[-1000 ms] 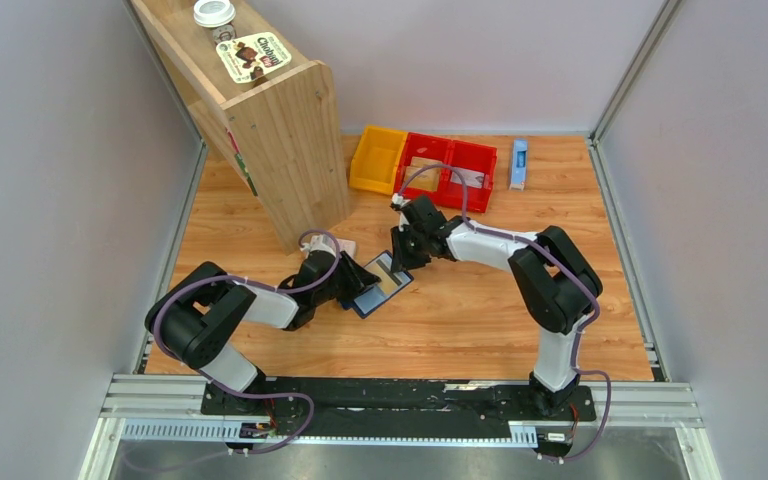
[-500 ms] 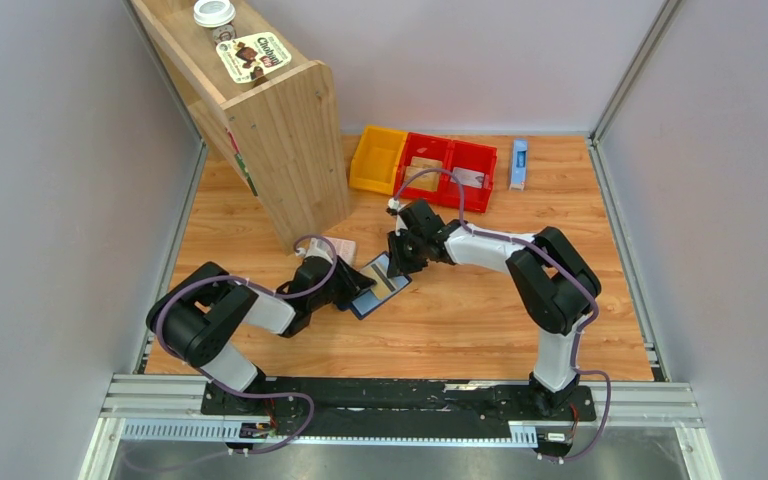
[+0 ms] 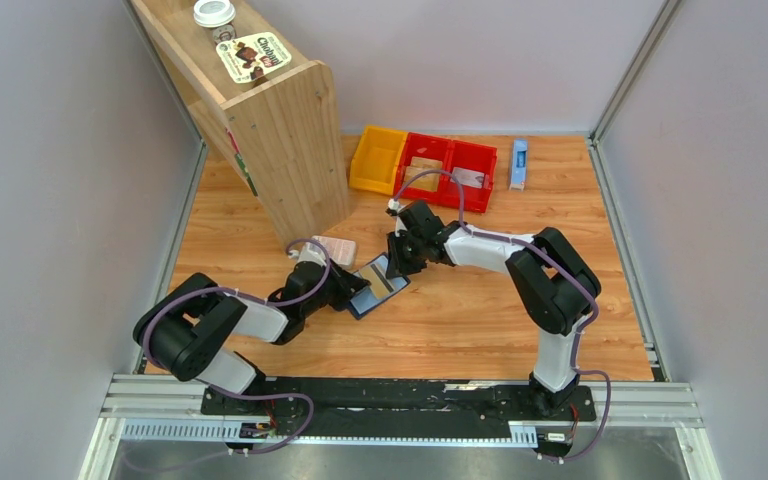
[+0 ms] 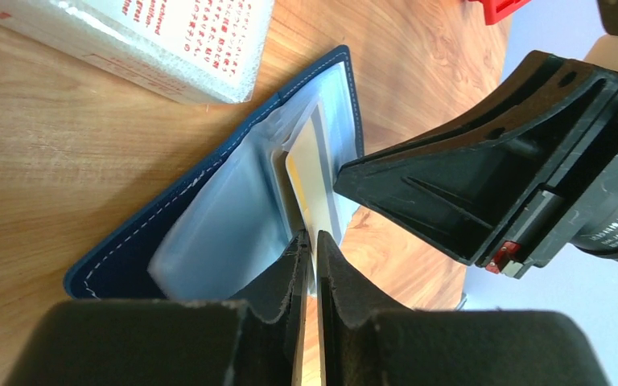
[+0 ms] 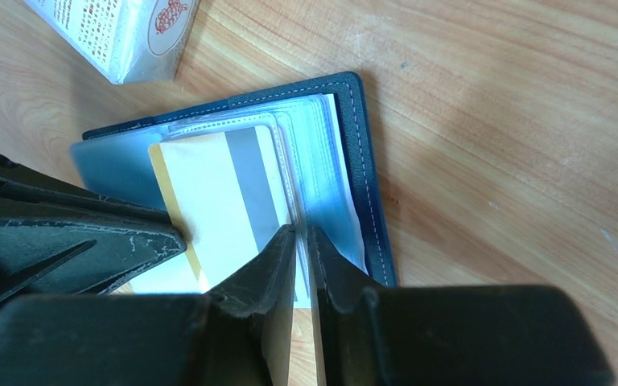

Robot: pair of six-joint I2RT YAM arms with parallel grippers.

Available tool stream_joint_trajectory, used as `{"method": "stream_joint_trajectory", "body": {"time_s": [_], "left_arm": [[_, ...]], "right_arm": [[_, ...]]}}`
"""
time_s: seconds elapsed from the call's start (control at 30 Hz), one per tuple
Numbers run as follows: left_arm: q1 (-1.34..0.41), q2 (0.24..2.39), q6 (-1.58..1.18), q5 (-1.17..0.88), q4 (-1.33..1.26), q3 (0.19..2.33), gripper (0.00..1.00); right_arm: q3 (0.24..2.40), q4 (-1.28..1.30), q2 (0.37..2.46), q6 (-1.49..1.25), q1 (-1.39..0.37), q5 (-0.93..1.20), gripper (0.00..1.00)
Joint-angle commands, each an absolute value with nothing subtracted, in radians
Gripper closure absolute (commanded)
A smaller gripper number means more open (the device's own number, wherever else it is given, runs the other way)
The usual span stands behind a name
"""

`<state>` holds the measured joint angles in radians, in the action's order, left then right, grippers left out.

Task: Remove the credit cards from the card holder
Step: Remove the credit card from the card holder.

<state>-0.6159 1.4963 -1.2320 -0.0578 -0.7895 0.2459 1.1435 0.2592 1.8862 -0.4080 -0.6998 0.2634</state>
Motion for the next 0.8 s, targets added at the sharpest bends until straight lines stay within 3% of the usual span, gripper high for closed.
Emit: {"method": "stream_joint_trajectory", "body": {"time_s": [0.0, 0.37, 0.43, 0.6, 0.77], "left_arm": [[-0.612, 1.448, -1.232, -0.055, -0.910, 0.244, 0.85], [-0.612, 1.505, -1.223, -0.095, -0.951, 0.259, 0.80], [-0.612, 1.522, -1.227, -0.100, -0.972, 0.258, 0.82], [-0.612, 1.525, -1.229, -0.092, -0.979, 0.249, 0.98], [-0.612, 1.496, -1.220, -0.072, -0.927, 0.227, 1.00]], "right_arm": [[1.111, 0.299, 1.936, -0.410, -0.709, 0.236, 0.83], [1.117, 0.299, 1.948, -0.423, -0.709, 0.250, 0.83], [1.114, 0.299, 1.948, -0.423, -0.707, 0.249, 0.83], [1.101, 0.291, 1.950, -0.434, -0.701, 0.245, 0.83], [1.106, 0.296, 1.970, -0.462, -0.681, 0.242, 0.84]]}}
